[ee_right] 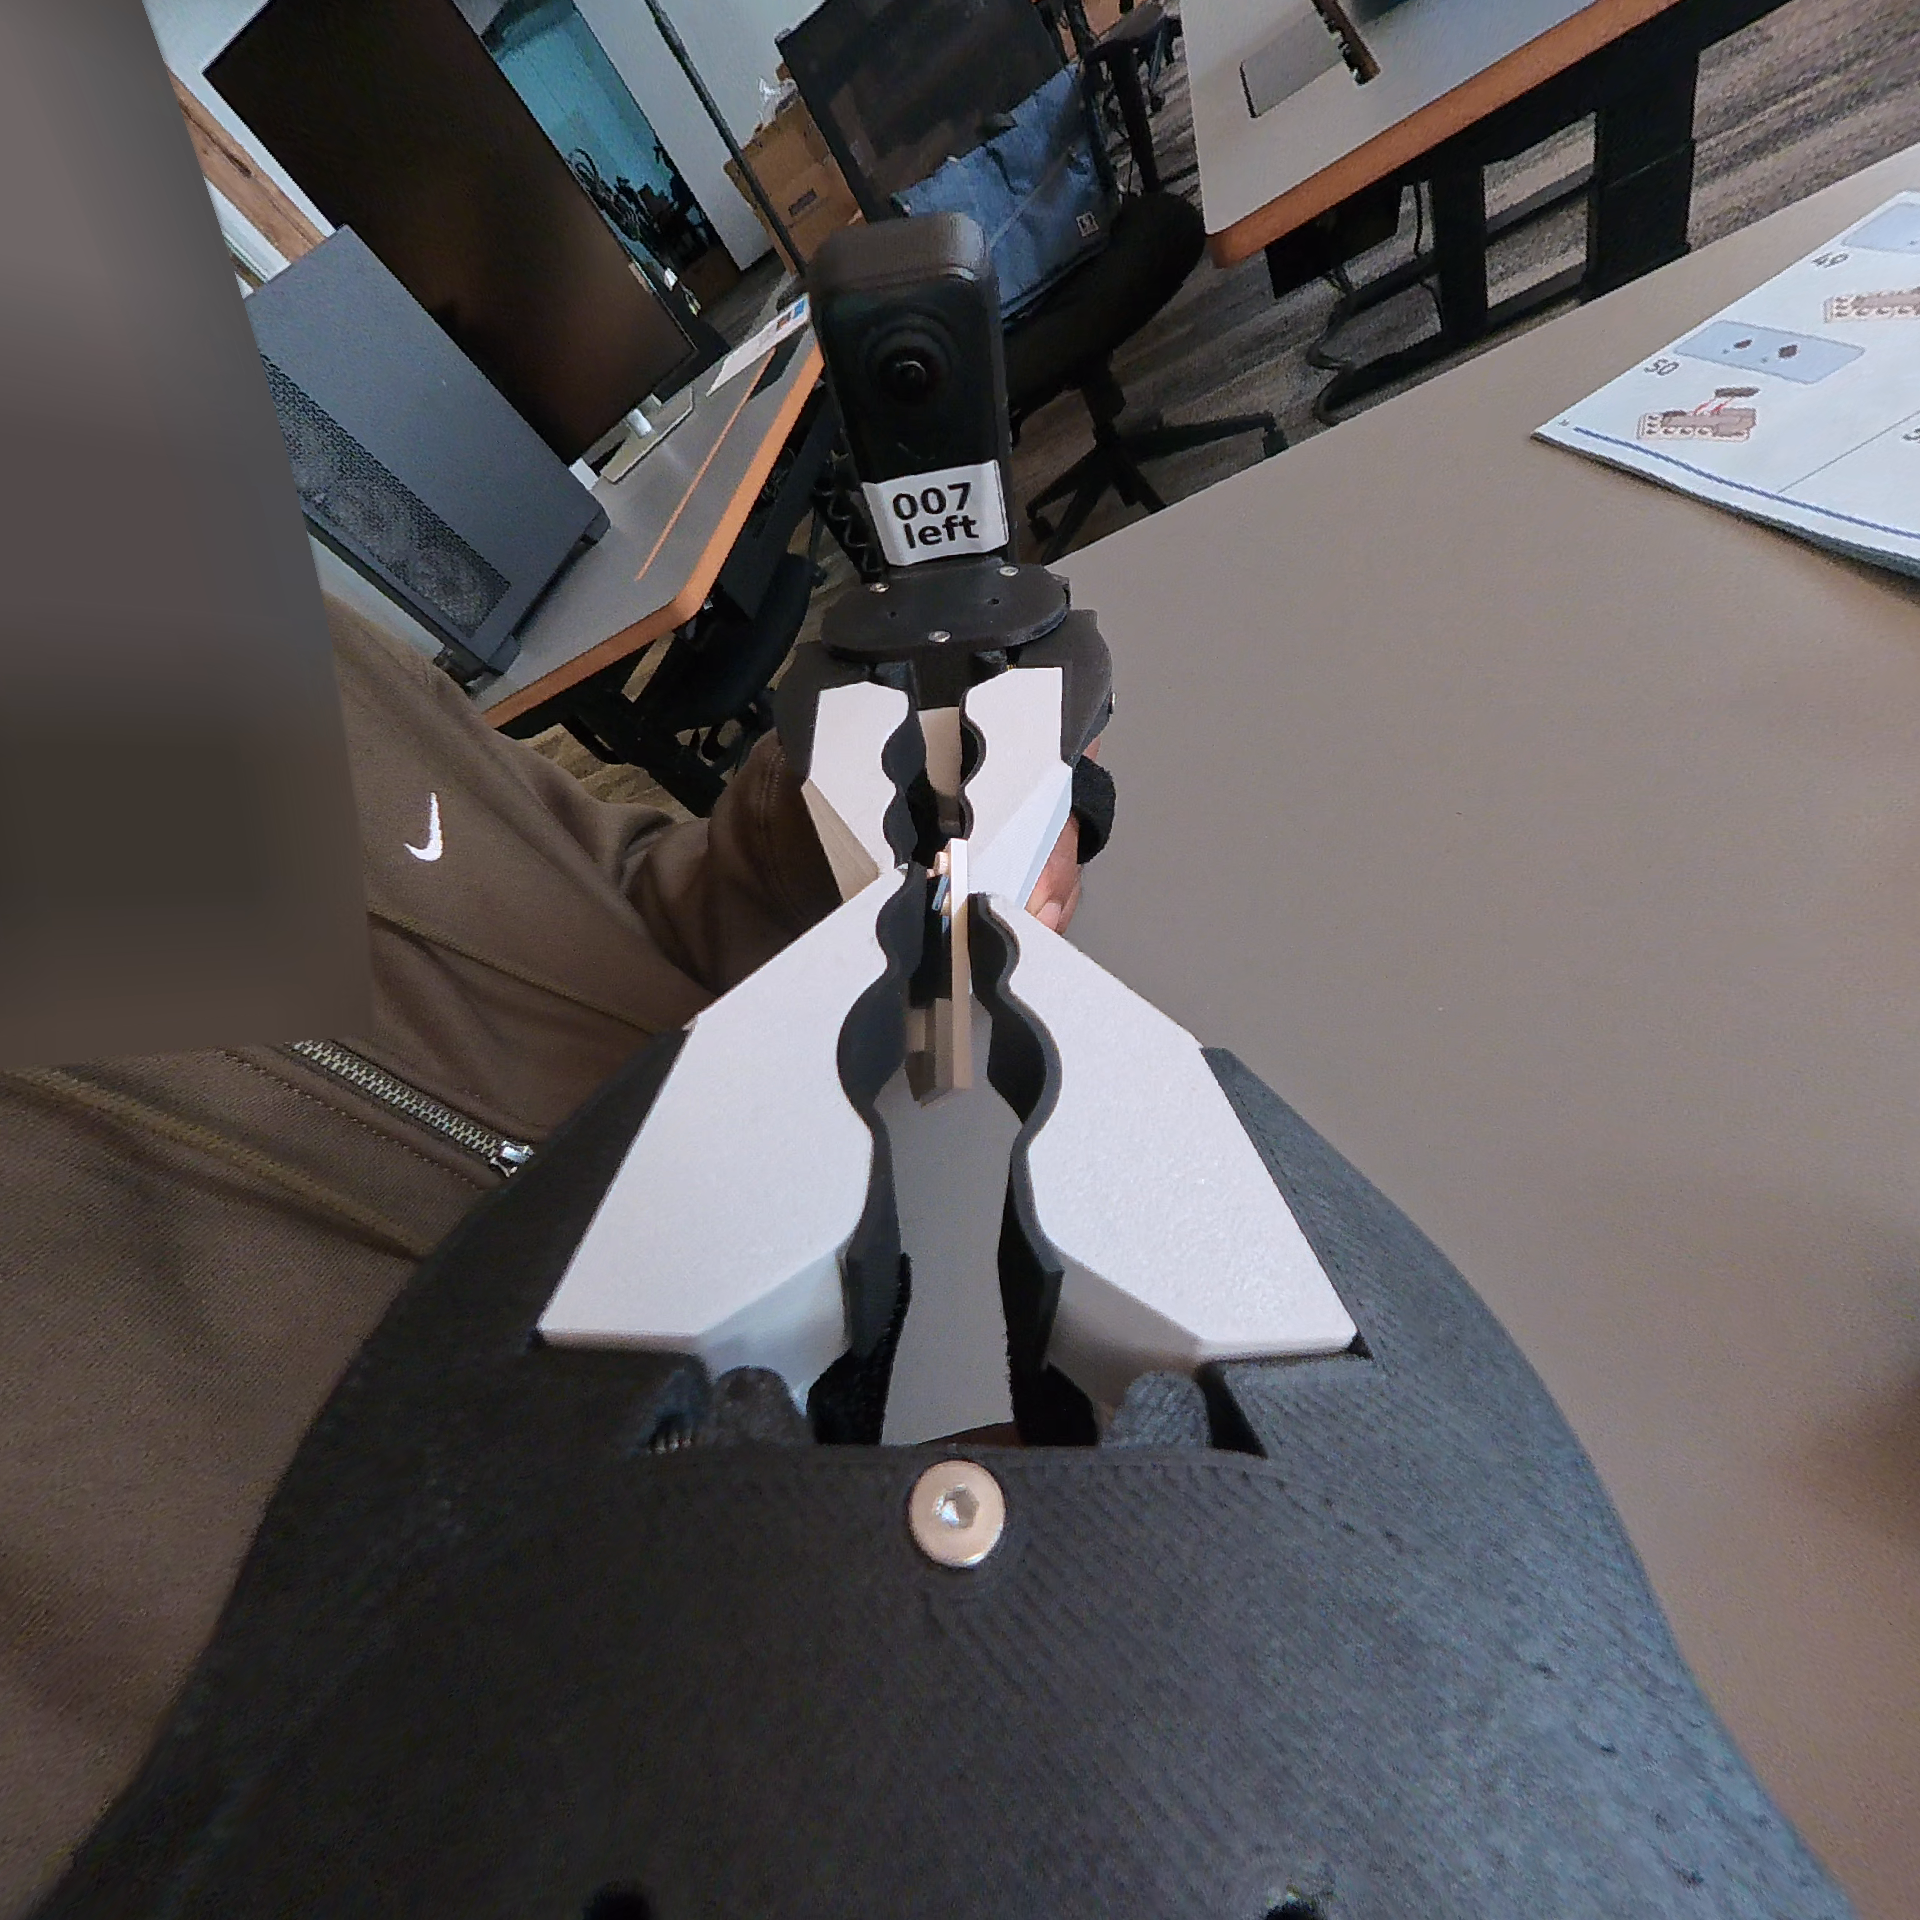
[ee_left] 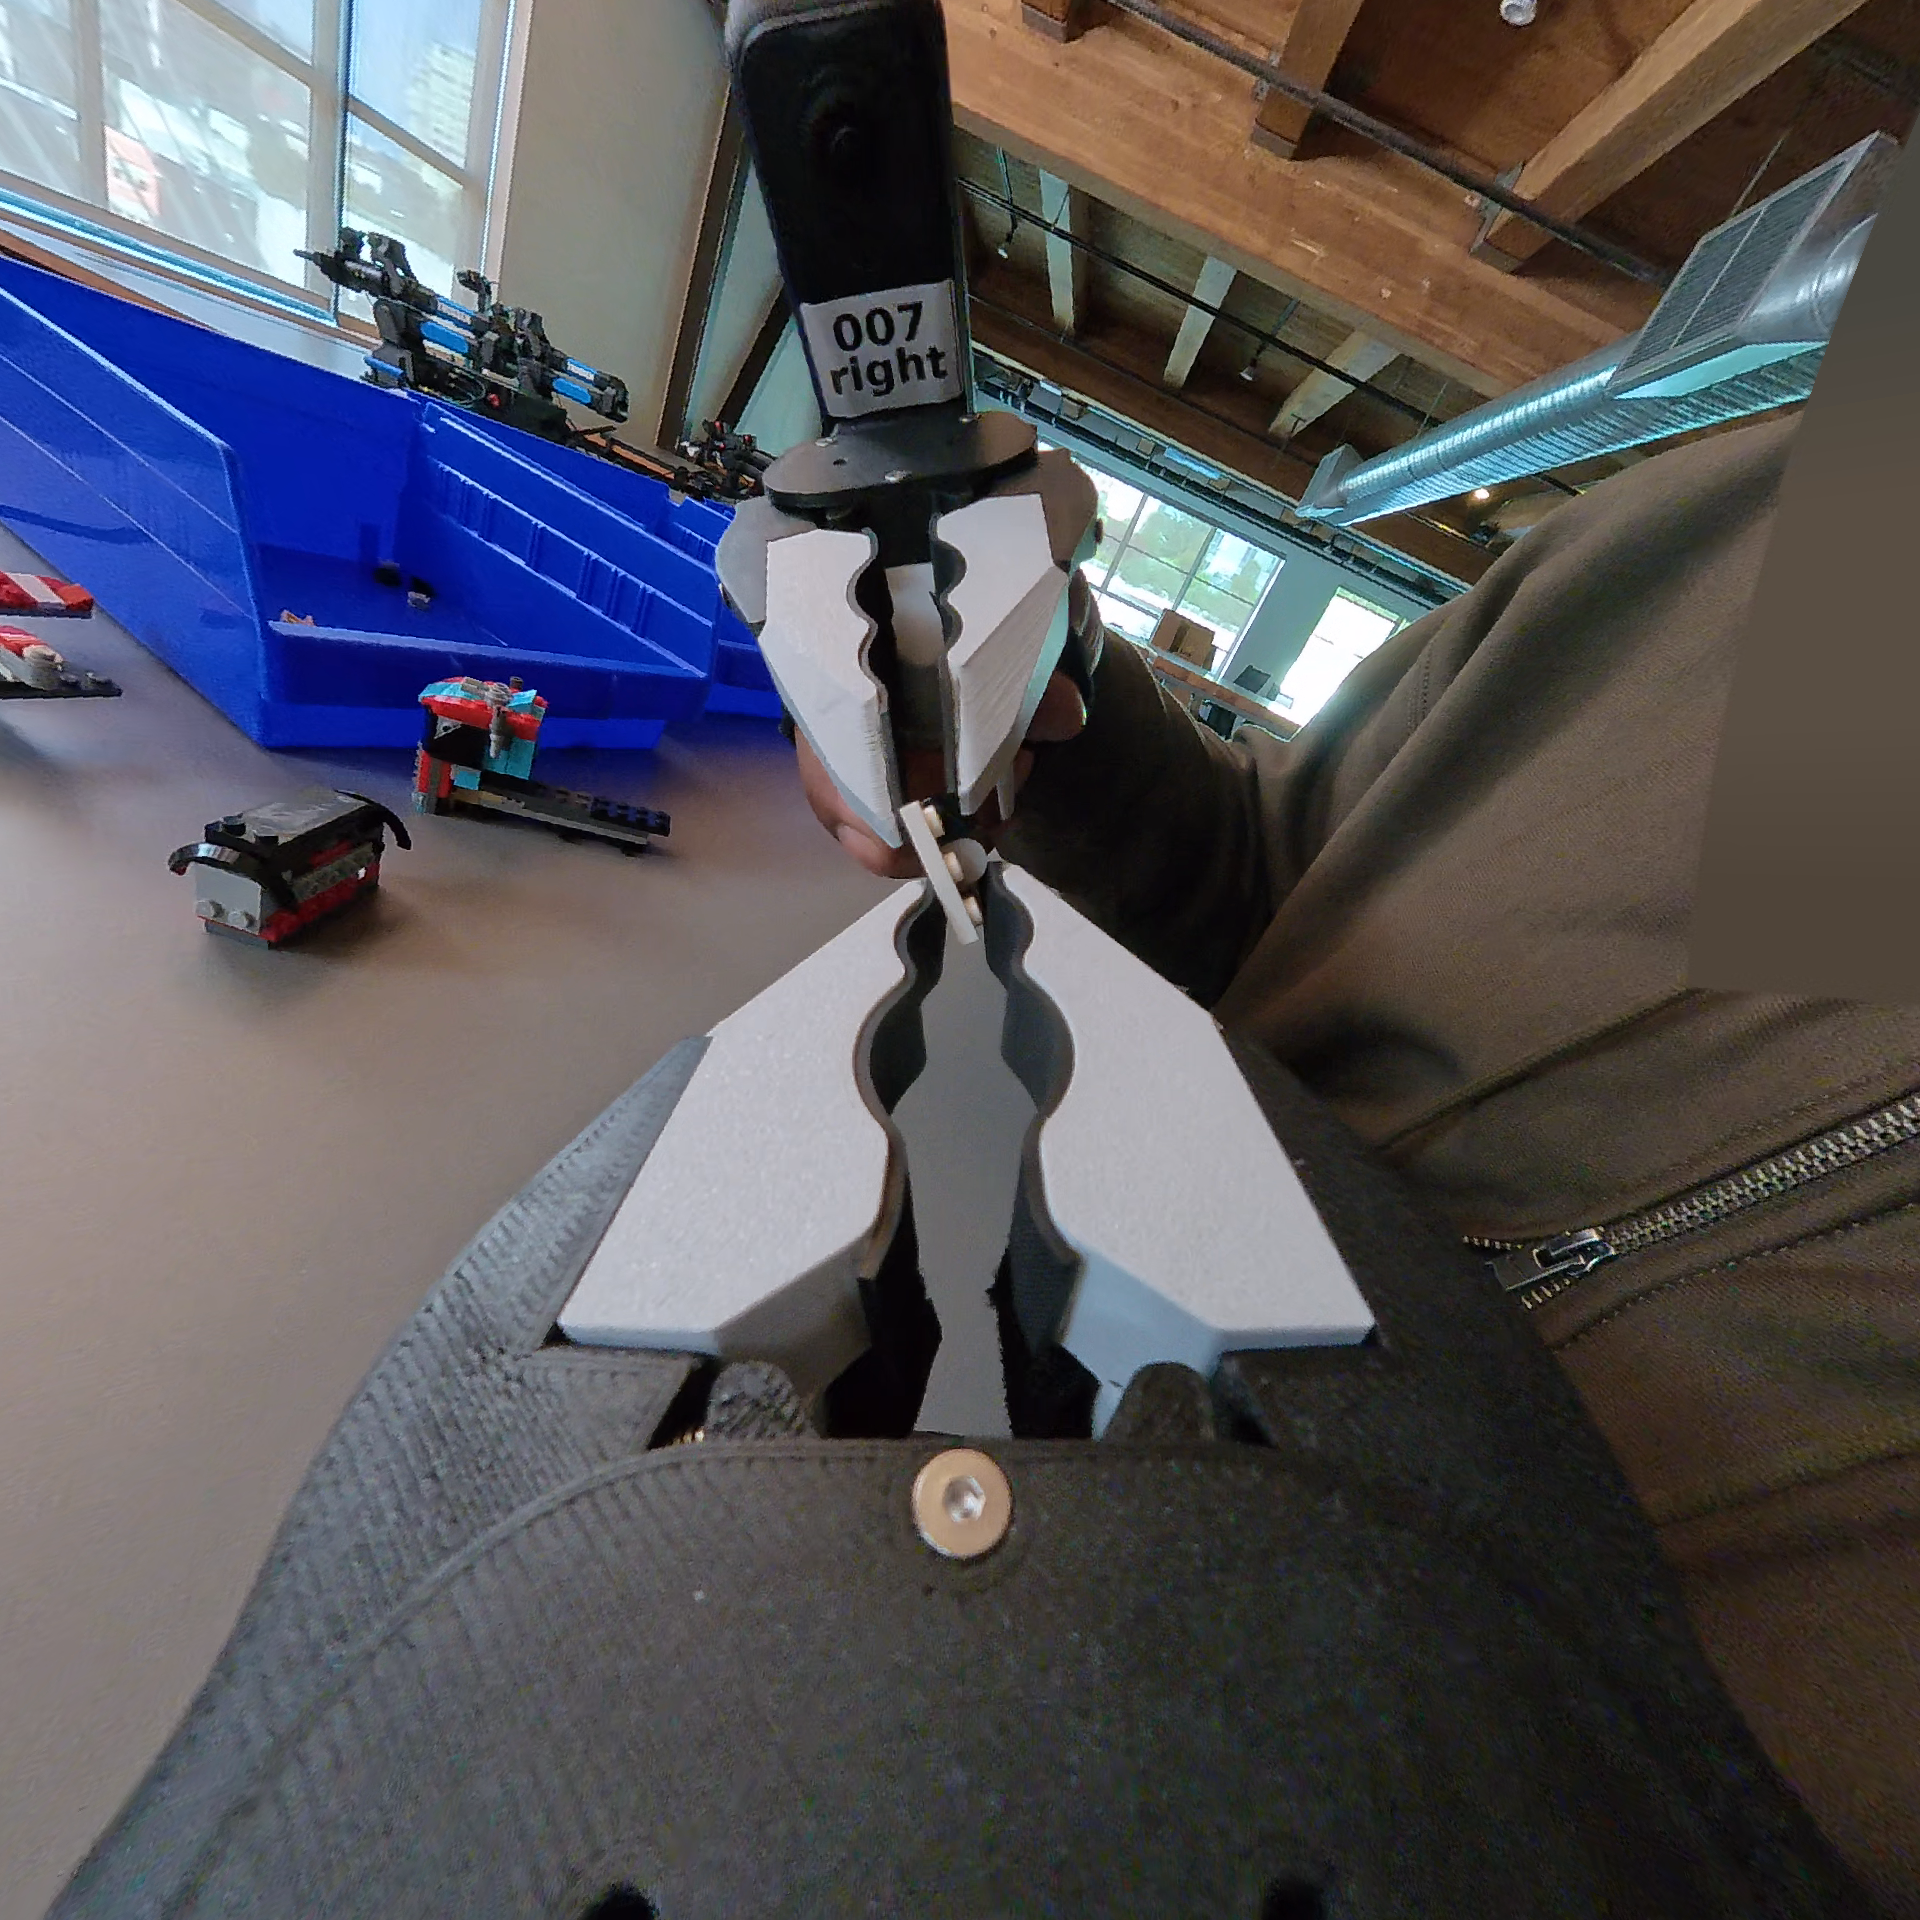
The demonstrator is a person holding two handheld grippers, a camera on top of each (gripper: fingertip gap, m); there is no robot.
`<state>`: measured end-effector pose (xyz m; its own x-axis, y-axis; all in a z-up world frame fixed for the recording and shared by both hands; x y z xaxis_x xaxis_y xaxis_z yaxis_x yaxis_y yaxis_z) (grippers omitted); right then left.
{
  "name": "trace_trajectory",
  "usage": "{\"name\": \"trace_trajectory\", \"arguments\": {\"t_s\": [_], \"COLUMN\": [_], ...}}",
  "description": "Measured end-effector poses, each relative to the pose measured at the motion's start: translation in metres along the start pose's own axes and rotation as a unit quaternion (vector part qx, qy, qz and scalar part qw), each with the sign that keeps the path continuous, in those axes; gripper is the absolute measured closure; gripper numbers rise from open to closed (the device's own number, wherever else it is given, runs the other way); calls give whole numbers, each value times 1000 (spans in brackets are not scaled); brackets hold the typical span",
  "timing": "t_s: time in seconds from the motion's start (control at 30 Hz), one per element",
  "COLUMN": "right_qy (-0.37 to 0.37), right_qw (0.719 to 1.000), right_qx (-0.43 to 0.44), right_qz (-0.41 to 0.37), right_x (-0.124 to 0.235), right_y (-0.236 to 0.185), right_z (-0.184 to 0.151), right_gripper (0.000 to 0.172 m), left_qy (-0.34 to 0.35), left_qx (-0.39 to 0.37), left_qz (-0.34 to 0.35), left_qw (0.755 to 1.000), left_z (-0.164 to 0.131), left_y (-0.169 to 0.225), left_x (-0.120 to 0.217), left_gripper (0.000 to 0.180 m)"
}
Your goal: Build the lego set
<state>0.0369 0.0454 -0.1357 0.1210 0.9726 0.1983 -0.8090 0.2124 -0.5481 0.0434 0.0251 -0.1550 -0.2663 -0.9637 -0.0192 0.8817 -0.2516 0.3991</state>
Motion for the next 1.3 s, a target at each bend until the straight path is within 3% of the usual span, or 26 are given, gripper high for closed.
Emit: {"name": "trace_trajectory", "arguments": {"t_s": [0.57,1.1,1.3], "right_qy": [-13,67,123], "right_qw": [999,997,992], "right_qx": [49,9,15], "right_qz": [-1,-30,-33], "right_x": [-1,12,15], "right_y": [-2,6,10], "right_z": [1,4,3], "right_gripper": [163,136,136], "left_qy": [4,46,90], "left_qx": [2,-10,-25], "left_qz": [-6,21,31], "left_qw": [1000,999,995], "left_z": [1,12,21], "left_y": [0,-8,-11], "left_x": [1,9,14], "left_gripper": [173,173,173]}}
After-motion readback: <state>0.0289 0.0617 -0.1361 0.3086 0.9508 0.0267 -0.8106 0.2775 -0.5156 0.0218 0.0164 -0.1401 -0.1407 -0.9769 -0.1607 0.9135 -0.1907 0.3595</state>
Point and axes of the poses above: each gripper's, where its closed fingertips meet, x back along the fingers, z out of its top, y = z × x across the jaws, the point moved 2 cm from there along x, back along the fingers, and after that the axes turned 11 degrees about z, right-handed, at the moved point
